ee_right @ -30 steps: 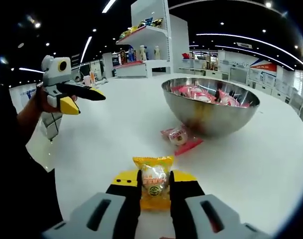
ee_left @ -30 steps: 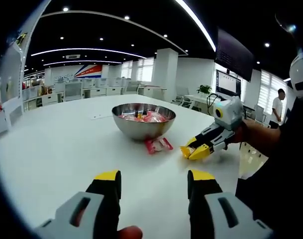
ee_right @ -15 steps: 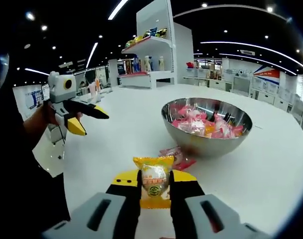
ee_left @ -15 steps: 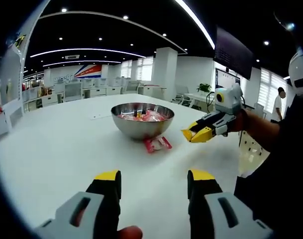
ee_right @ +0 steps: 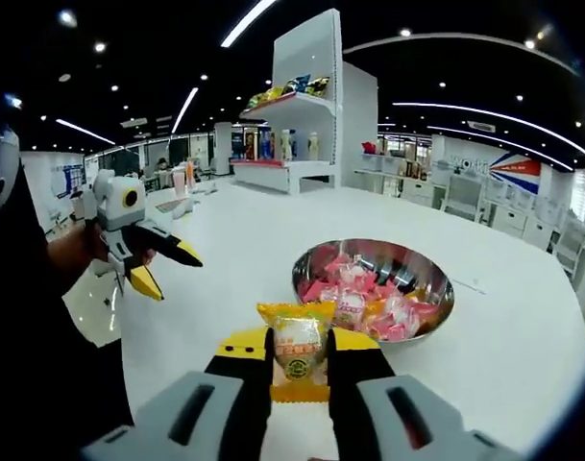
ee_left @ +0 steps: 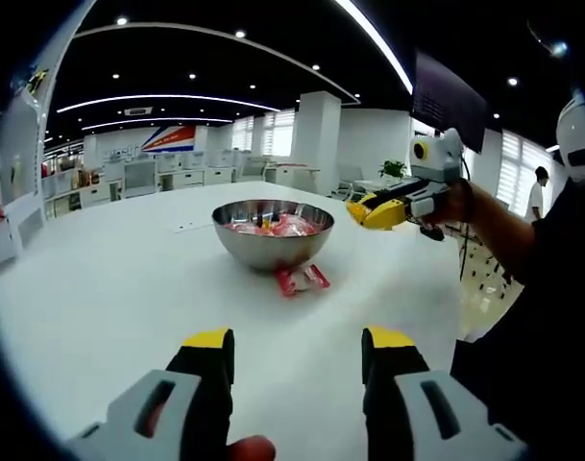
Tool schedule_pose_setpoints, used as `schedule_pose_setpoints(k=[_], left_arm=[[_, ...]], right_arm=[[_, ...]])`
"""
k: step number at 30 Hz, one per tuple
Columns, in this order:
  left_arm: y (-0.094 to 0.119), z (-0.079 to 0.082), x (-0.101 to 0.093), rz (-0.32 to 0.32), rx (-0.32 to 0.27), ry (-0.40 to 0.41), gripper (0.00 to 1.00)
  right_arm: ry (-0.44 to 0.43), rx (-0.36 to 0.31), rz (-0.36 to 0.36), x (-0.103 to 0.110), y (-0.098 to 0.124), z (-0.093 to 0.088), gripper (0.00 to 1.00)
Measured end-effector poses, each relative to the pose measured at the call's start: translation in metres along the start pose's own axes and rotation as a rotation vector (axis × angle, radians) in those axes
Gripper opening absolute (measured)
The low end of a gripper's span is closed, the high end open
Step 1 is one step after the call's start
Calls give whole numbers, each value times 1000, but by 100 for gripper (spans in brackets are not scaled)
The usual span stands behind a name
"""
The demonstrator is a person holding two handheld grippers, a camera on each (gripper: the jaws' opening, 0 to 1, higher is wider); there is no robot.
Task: Pick up the marshmallows scattered on the table and place them into the bowl on the table
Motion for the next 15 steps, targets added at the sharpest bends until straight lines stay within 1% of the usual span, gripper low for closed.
schedule_pose_setpoints(k=[5,9,15], left_arm=[[2,1,-1,3,-2,-2,54],[3,0,-2,4,-1,-2,54],[6,1,-3,8,-1,-4,54]], right_arm=[[20,-19,-1,-8,-6,11,22],[20,-22,-2,-14,-12,14,22],[17,-33,-24,-31,-18,20,22]])
Point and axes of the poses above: the point that each gripper's makers call its tool centre point, and the gripper's own axes: y roughly backward along the fingers, x roughly to its left, z roughly out of its top, the point moved 9 cm from there along y, roughly backward along the fingers, and after that the axes turned 14 degrees about -x, right-handed, at the moved point
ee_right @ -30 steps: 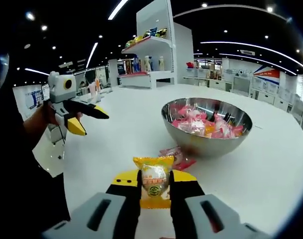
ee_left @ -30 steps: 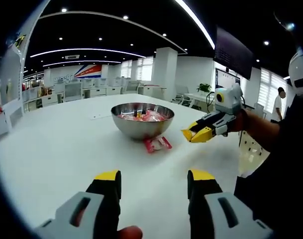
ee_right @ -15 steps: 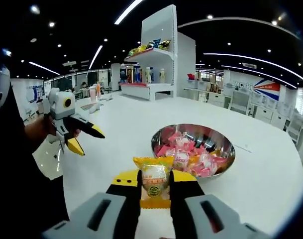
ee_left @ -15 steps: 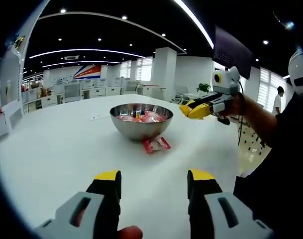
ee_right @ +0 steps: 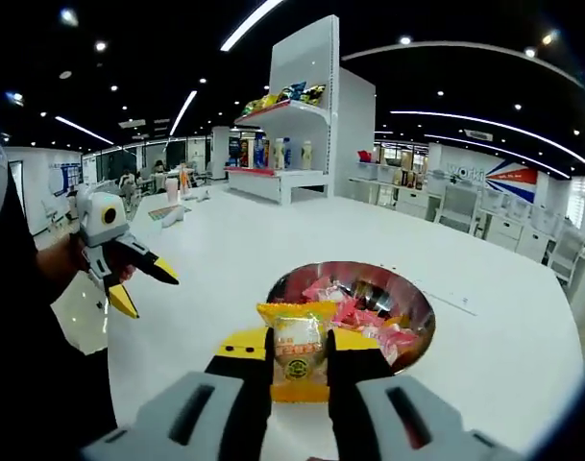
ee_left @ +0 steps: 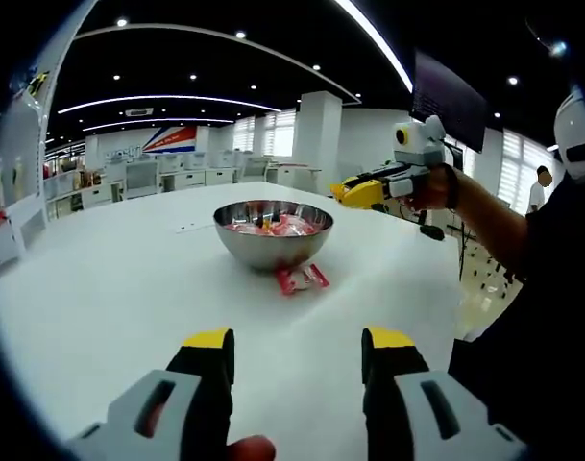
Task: Pick up the marshmallows scattered on the table and place them into the bowl on the table
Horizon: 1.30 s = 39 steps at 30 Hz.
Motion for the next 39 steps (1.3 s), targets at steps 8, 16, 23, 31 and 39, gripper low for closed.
schedule_pose_setpoints(k=[8,16,23,31,39], left_arm=[[2,-2,-2,4,7,3,54],[6,-2,-1,8,12,3,54],[12,-5,1,9,8,8,54],[17,-6,-1,3,10,5,54],[24,-7,-1,13,10,4,54]], right_arm=[[7,-1,-32,-19,-21,3,22],[4,30,-36,-33,-39,-1,22],[21,84,-41,-40,-48,-8,22],[42,102,-38,-55,-72,-2,23],[45,123,-39,-56,-77,-7,23]])
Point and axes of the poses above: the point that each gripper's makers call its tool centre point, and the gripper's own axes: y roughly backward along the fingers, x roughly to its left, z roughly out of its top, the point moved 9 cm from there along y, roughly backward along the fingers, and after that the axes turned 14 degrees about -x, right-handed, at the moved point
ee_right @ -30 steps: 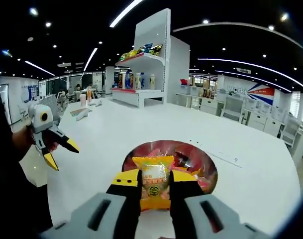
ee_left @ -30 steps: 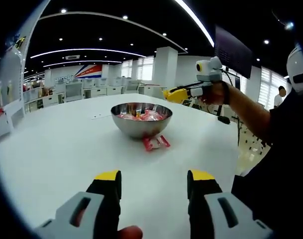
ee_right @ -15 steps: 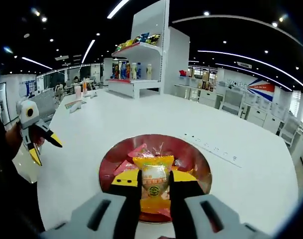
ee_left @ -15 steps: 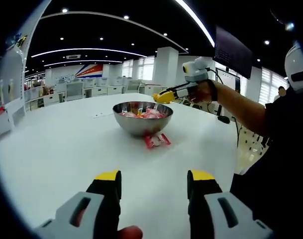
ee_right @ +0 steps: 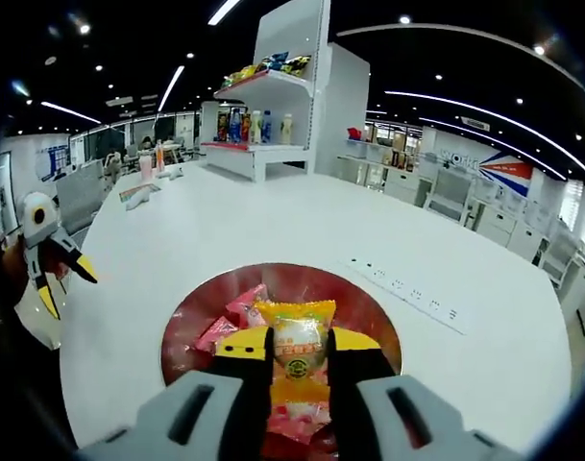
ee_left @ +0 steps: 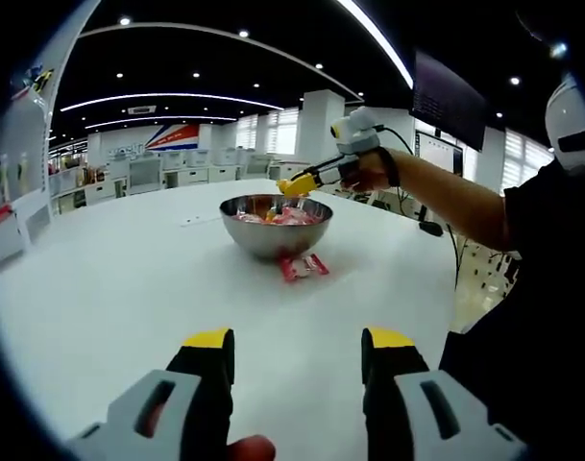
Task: Pick up the marshmallows scattered on the table and place them into the bowl on the table
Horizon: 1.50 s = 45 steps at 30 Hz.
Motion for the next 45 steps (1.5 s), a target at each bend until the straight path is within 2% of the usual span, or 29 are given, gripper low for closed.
schedule_pose_setpoints(k=[5,9,13,19,26,29,34,39,45], left_arm=[[3,-1,2,11,-1,3,54],[6,-1,1,14,-3,2,54],[8,-4,0,21,2,13,54],[8,-5,-11,15,8,8,54],[5,2,-11,47,15,0,53],[4,11,-13,53,-3,-11,53],[2,19,-15,47,1,-43,53],[-2,22,-14,45,4,-58,53],[-14,23,-17,12,-6,-76,53]], right_arm=[[-13,-51,-8,1,0,10,35],[-10,-87,-14,0,4,17,36],[-2,-96,-16,1,11,16,35],[43,-109,15,14,25,14,35],[67,-112,51,33,39,6,34],[47,-117,68,41,37,-1,34],[34,-122,81,47,38,-6,34],[22,-144,68,48,53,-9,33],[15,-170,32,52,84,-17,32]])
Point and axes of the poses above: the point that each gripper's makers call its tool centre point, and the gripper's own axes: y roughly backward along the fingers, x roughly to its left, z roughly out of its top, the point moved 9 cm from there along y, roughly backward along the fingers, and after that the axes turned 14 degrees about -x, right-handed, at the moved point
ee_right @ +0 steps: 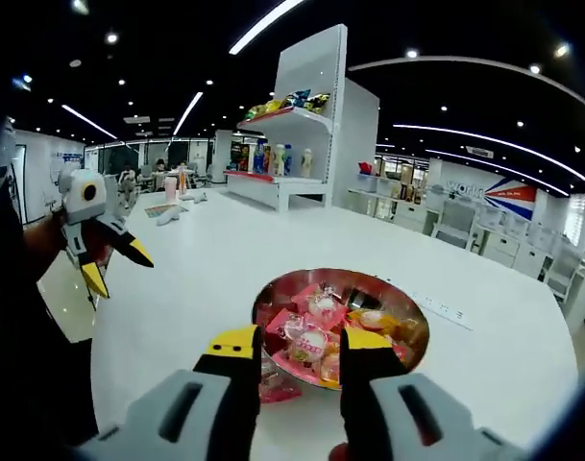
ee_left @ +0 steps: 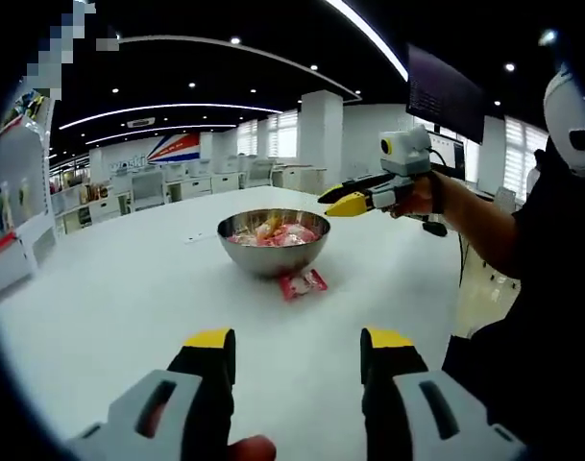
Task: Pick up the marshmallows scattered on the table and place them into the bowl on the table
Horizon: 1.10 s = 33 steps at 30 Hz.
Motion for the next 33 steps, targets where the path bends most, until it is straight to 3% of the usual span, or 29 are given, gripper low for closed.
schedule_pose_setpoints(k=[6,20,28,33], left_arm=[[-3,2,-1,-38,-20,-6,53],[-2,-1,9,-42,-38,20,53],[-4,4,14,-50,-51,21,53],[-3,4,15,-47,-49,19,53]], right_arm=[[9,26,-28,8,21,-8,32],[-23,51,-48,31,66,-19,31],[-65,62,-53,52,84,-36,31],[-63,105,-51,59,91,-48,31]])
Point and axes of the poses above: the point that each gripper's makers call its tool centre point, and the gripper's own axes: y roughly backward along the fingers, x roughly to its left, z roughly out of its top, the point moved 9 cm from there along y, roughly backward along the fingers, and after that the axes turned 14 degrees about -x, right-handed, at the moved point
